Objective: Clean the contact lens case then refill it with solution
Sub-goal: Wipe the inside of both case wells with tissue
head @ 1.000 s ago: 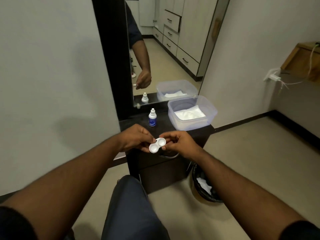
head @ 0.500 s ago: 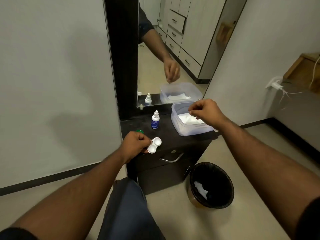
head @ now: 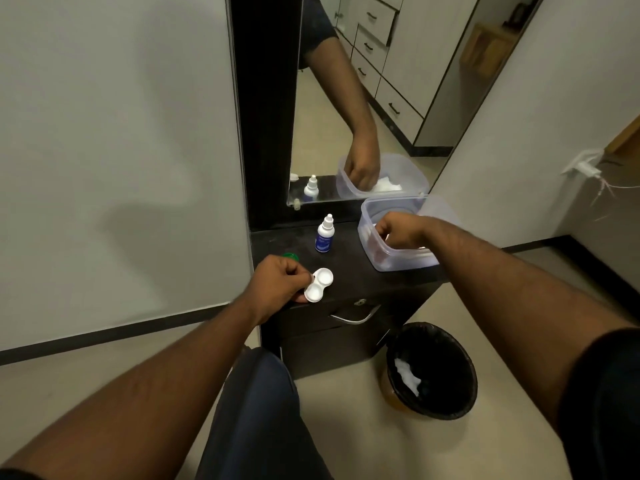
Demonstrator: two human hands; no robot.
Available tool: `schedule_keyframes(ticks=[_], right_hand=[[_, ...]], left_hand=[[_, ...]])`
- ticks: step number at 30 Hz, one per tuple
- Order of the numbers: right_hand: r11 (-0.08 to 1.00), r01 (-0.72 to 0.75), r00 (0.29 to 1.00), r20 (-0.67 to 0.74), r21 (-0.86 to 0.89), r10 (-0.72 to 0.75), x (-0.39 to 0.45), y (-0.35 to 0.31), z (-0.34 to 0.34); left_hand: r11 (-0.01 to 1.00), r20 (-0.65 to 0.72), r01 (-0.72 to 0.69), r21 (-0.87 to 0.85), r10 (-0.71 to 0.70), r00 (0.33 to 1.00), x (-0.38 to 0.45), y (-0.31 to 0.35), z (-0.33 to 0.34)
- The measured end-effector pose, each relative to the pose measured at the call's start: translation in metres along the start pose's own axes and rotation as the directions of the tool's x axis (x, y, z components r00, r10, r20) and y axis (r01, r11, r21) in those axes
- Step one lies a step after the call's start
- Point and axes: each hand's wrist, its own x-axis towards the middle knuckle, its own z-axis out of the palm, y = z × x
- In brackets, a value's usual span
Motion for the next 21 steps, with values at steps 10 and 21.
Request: schedule_keyframes(ticks=[10,21], right_hand=[[0.999,-0.037,0.999,-0.024,-0.026,0.036,0.009,-0.004,0.005],[0.999,-0.034,0.997,-0.075,0.023,0.036,0.019,-0.003,0.010]], left_hand=[[1.000,0.009,0.027,-0.014,-0.026,1.000,0.002,0.002,0.001],[1.000,0.024,0.014,0.003,-0.014,1.000,0.003,0.000,-0.001]])
